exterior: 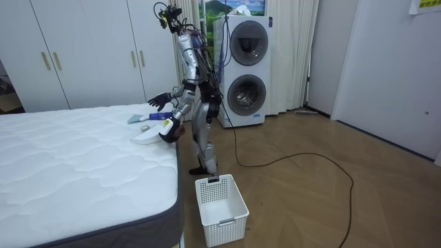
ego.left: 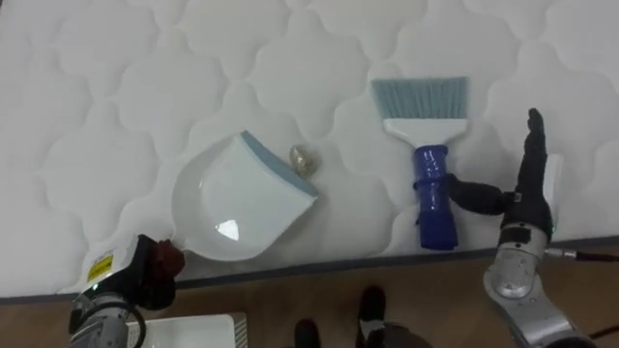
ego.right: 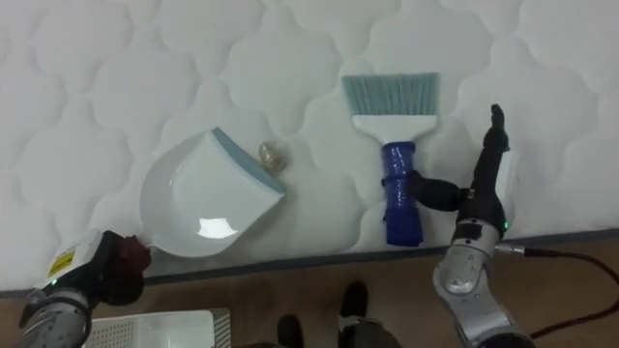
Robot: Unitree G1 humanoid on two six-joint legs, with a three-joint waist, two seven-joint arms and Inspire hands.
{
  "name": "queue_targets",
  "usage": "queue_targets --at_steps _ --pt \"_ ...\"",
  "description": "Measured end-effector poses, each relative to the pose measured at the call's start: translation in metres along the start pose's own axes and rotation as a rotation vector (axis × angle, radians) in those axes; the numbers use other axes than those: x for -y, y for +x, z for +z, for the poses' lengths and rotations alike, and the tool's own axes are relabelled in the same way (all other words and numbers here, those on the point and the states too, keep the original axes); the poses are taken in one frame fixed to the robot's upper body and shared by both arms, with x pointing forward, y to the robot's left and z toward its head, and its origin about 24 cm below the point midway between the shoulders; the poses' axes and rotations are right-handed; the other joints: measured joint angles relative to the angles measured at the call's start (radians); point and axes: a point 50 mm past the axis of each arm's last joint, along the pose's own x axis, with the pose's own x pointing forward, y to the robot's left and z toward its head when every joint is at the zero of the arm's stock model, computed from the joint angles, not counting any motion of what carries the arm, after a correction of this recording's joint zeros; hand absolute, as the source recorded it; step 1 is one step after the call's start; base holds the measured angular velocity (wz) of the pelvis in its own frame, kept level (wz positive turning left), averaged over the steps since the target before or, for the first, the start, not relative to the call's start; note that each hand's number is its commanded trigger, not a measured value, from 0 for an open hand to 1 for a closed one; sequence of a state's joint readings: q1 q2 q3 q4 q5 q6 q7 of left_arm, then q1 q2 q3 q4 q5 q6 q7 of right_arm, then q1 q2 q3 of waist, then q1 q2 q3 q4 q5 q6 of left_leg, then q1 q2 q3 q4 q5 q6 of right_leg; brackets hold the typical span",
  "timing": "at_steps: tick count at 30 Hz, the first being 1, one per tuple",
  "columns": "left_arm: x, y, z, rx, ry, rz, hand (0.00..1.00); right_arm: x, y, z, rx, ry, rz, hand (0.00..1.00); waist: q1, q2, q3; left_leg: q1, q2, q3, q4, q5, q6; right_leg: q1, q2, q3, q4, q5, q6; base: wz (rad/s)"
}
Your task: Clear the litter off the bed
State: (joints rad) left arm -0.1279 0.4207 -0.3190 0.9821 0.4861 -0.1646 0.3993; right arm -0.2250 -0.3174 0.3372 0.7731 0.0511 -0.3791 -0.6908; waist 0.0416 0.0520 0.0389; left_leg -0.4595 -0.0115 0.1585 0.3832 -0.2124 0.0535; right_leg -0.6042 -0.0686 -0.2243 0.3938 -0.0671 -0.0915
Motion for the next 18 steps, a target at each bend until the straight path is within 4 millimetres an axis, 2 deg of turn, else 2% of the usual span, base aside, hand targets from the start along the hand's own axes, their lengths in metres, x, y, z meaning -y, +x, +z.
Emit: queue_targets --at_steps 8,18 --pt "0.005 -0.004 -0.005 -0.013 0.033 -0.019 1.00 -0.009 -0.003 0.000 -0.008 -0.002 0.093 0.00 0.002 0.013 -0.0028 0.002 0.000 0.000 0.000 0.001 0.001 0.003 -0.003 -0.007 0.002 -0.001 -0.001 0.01" --pt "0.007 -0.005 -0.006 -0.021 0.044 -0.042 1.00 -0.013 -0.004 0.001 -0.021 0.034 0.147 0.00 0.012 0.017 -0.0046 0.019 0.001 -0.002 -0.005 0.001 0.001 0.023 -0.003 -0.011 -0.003 -0.001 -0.001 0.00"
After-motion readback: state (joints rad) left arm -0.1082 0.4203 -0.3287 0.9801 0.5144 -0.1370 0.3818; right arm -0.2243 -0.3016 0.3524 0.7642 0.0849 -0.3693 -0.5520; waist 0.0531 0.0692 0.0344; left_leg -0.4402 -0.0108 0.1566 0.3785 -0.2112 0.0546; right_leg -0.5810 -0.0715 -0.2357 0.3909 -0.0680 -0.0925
